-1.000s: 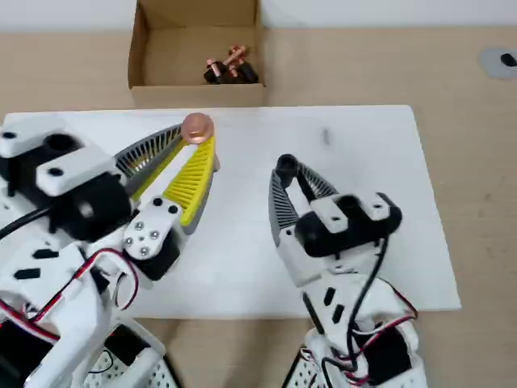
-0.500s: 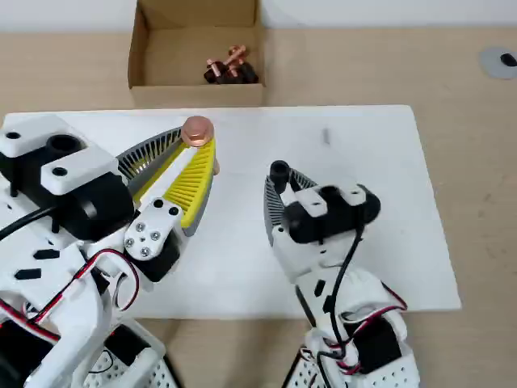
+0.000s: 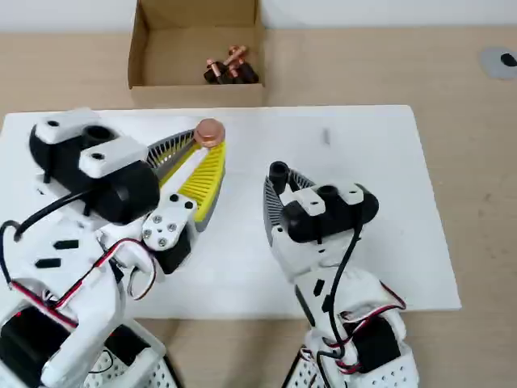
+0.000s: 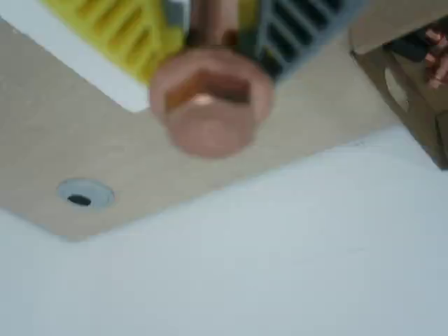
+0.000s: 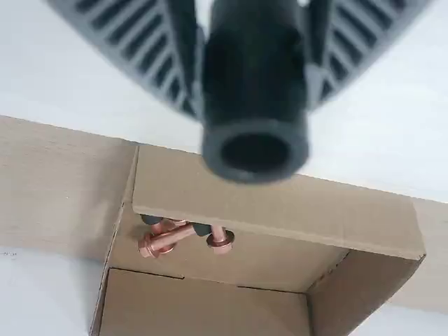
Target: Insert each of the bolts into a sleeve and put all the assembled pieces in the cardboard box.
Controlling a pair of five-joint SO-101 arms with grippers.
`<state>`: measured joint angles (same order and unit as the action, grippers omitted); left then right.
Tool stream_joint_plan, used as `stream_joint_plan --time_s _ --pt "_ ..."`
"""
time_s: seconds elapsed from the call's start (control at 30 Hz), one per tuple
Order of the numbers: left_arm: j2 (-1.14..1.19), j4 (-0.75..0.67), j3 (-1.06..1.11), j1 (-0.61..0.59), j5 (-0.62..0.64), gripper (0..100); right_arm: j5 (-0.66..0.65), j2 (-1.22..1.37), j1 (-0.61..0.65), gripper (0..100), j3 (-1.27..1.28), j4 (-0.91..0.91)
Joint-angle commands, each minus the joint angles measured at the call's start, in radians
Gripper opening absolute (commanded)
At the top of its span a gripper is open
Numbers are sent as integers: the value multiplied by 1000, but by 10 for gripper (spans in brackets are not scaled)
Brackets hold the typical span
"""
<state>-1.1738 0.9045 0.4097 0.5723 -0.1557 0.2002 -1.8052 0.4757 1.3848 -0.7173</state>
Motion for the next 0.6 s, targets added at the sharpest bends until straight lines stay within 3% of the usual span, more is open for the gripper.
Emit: stream_joint_plan --time_s 0.0,0.1,0.4,0.57 --pt "2 -28 -5 -6 9 5 3 -81 13 9 -4 9" --pt "4 -78 44 17 11 5 6 -81 13 9 -4 9" --pt "2 -427 302 92 0 5 6 -81 13 9 -8 9" --pt "4 -463 313 91 -2 5 6 -81 15 9 -8 9"
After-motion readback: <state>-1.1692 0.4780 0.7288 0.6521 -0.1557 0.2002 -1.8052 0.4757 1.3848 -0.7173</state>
